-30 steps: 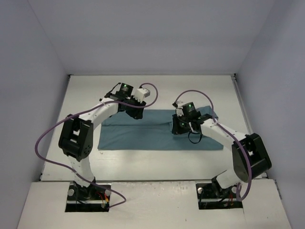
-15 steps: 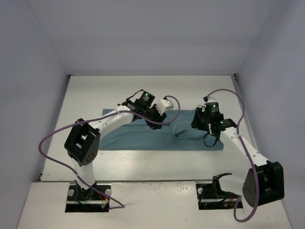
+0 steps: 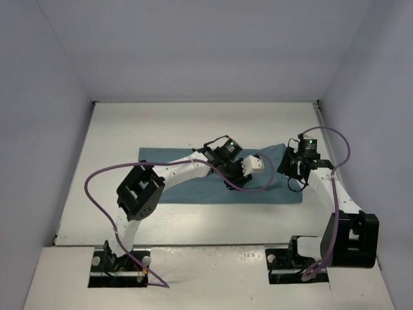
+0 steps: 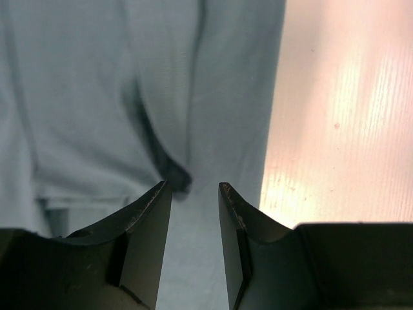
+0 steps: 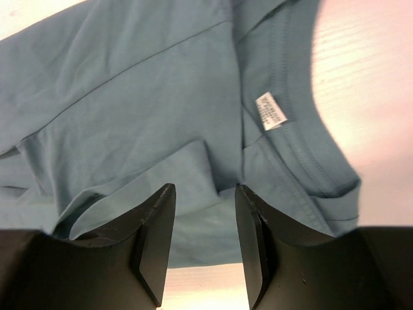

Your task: Fold and stack the t-shirts

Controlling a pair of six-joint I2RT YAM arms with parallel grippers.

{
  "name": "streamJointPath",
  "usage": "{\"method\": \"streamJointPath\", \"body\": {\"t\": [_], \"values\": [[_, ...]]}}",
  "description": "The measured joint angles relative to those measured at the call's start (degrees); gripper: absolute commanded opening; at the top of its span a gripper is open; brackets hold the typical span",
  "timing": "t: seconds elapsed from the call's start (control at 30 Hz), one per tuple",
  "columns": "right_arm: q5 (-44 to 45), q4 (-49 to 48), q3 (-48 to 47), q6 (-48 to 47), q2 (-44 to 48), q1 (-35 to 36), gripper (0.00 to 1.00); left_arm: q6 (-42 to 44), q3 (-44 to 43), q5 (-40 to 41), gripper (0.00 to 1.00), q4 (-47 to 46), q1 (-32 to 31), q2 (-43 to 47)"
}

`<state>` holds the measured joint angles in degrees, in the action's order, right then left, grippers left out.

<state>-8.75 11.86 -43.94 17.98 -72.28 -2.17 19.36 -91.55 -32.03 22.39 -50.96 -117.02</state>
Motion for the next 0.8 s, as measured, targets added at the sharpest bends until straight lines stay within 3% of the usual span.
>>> {"method": "streamJointPath", "body": {"t": [0.33,0.53,0.8], "values": [[-3.52,-0.02,-0.76,-2.23,-2.60,-1.51,0.40,5.08,-2.00,1.63,0.33,2.43,-0.79,-2.11],[-4.73,0.10,-2.51,-3.08,-6.18,-1.51,0.40,5.88,-3.30,2.30,0.13,2.53,-0.79,-3.99],[-6.30,-0.58,-5.16,-3.76,-12.10,-1.51,0.39,5.99,-3.30,2.94,0.01,2.93,-0.79,-4.43]]}}
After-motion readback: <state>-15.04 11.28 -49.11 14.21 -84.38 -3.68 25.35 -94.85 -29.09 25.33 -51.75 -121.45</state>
